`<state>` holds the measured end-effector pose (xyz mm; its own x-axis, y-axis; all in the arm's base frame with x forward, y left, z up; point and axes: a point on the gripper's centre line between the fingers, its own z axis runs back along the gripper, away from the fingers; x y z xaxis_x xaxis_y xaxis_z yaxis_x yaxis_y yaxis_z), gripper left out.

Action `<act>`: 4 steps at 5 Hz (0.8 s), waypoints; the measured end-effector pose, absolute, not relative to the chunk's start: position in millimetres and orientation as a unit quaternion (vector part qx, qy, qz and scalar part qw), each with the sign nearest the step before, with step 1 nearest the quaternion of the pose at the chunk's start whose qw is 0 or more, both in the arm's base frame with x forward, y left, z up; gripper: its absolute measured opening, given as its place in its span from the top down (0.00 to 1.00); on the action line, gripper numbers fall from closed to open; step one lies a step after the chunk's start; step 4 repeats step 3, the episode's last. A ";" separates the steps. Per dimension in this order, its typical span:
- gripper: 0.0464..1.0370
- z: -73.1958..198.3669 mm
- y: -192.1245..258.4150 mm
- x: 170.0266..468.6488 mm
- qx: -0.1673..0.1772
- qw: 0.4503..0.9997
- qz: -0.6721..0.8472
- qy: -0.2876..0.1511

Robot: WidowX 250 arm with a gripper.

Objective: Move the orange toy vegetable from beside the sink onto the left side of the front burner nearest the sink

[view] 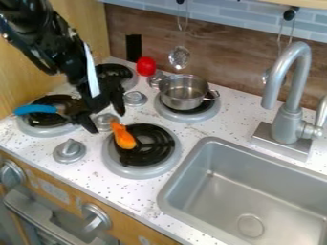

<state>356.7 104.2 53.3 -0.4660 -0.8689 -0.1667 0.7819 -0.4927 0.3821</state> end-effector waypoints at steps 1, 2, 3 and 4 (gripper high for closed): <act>0.03 64.9 98.1 353.9 0.189 0.476 -0.850 -0.123; 0.03 96.7 96.2 341.8 0.234 0.473 -0.840 -0.125; 0.03 105.1 96.1 342.5 0.247 0.471 -0.837 -0.126; 0.03 105.1 96.1 342.5 0.247 0.471 -0.837 -0.126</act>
